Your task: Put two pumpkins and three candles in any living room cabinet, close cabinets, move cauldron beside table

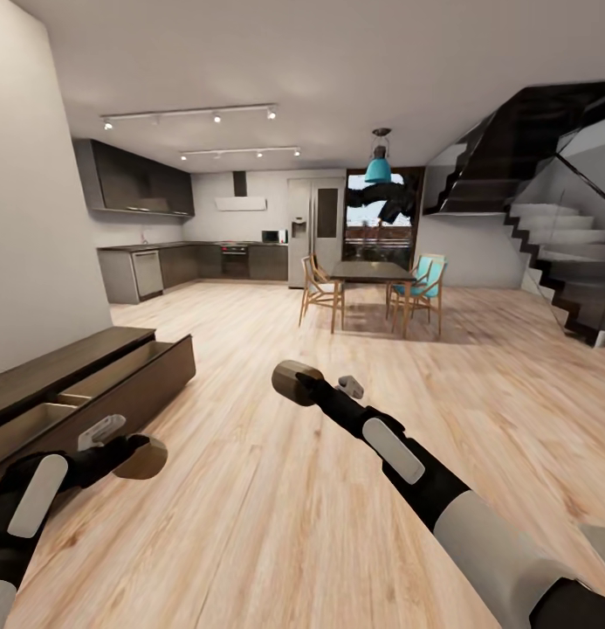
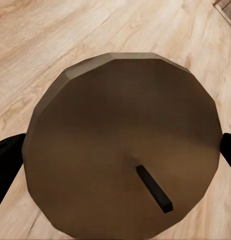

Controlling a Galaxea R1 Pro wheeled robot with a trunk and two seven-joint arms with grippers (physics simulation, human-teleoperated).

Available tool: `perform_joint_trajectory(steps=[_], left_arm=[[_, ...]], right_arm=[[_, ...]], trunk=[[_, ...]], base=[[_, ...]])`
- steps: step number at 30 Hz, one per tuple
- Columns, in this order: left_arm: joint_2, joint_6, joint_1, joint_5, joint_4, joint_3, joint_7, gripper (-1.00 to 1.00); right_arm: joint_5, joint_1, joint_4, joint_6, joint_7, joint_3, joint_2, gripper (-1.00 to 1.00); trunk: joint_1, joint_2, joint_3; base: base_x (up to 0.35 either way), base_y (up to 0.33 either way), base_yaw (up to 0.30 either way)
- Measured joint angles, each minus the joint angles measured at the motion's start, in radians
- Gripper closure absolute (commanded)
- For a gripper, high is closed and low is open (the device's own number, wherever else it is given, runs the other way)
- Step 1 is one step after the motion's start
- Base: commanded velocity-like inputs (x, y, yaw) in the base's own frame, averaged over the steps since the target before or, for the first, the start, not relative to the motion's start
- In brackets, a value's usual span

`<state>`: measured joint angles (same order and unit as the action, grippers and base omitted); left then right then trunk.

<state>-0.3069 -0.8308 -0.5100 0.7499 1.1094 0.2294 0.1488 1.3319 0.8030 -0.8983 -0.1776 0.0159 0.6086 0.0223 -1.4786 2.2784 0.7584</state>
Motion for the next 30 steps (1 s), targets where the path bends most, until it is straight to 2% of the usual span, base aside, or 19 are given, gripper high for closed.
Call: perform_joint_trajectory(steps=[8, 24, 30], left_arm=[[0.000, 0.000, 0.000, 0.004, 0.000, 0.000, 0.000, 1.00], [0.001, 0.000, 0.000, -0.004, 0.000, -0.003, 0.000, 1.00], [0.001, 0.000, 0.000, -0.002, 0.000, -0.003, 0.000, 1.00]], right_arm=[[0.000, 0.000, 0.000, 0.020, 0.000, 0.001, 0.000, 1.00], [-0.001, 0.000, 0.000, 0.021, 0.001, 0.002, 0.000, 1.00], [-0.001, 0.000, 0.000, 0.021, 0.001, 0.001, 0.000, 1.00]], trunk=[[0.000, 0.000, -0.002], [0.000, 0.000, -0.002], [0.000, 0.000, -0.004]], base=[[0.330, -0.001, -0.087], [0.336, -0.007, -0.006], [0.336, -0.085, -0.174]])
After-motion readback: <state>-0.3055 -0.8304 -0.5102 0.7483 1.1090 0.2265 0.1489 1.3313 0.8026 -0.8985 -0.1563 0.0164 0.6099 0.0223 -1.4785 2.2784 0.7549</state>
